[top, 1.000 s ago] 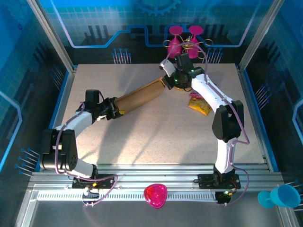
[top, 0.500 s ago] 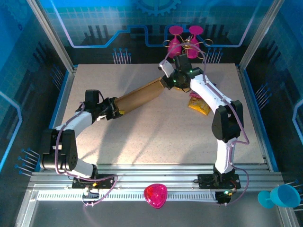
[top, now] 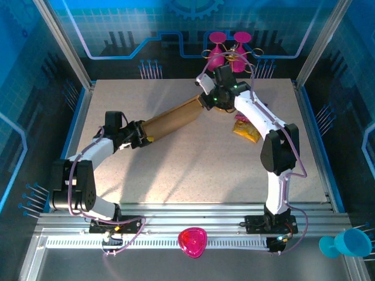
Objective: Fold the paper box
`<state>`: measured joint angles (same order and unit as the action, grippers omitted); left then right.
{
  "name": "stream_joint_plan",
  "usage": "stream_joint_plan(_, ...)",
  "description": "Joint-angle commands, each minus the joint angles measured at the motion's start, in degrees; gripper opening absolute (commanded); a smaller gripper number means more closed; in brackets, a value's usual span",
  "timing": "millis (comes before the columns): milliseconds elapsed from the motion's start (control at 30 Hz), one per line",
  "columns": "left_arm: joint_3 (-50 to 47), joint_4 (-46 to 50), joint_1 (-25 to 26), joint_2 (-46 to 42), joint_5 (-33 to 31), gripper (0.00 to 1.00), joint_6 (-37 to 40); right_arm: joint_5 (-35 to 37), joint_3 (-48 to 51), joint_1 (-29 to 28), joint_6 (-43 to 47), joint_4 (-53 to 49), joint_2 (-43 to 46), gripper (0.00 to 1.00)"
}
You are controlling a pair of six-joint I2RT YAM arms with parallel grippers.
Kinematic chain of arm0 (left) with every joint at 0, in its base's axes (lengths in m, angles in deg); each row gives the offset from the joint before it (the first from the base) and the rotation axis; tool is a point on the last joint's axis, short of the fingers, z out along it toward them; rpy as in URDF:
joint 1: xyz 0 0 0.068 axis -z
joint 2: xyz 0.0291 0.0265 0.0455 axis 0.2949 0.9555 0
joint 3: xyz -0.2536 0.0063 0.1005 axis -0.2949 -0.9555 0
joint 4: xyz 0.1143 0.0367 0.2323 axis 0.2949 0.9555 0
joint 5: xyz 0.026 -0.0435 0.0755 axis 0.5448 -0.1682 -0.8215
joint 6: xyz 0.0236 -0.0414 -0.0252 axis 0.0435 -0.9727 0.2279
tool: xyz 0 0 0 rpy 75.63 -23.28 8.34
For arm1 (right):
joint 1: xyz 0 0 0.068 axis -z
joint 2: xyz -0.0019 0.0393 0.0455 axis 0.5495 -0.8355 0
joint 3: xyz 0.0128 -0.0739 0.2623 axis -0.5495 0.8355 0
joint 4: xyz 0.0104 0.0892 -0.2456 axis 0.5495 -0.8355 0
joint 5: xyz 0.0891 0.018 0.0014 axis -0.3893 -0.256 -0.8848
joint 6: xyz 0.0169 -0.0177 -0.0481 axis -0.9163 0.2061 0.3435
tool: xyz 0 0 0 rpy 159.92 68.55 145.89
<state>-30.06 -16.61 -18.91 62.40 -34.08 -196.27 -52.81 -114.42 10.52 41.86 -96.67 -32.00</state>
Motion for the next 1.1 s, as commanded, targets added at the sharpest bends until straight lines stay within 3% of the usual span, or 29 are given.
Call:
stream_joint_plan(0, 1.7, 0.8, -0.3, 0.1, 1.7, 0.54, -8.1, 0.1, -1.3, -1.6, 0.0, -1.3, -1.1, 0.09)
stream_joint_plan(367, 0.7, -1.6, -0.8, 1.1, 2.6, 0.54, -9.1, 2.1, 5.8, -2.0, -1.3, 4.6, 0.8, 0.00)
stream_joint_plan(833, 0.7, -3.2, -2.6, 3.1, 5.0, 0.55, -9.1, 2.4, 14.8, -2.1, -3.9, 14.1, 1.8, 0.00)
stream_joint_plan(1067, 0.7, -4.2, -3.4, 4.1, 5.5, 0.54, -9.3, 2.5, 15.5, -2.0, -5.1, 13.9, 1.1, 0.00)
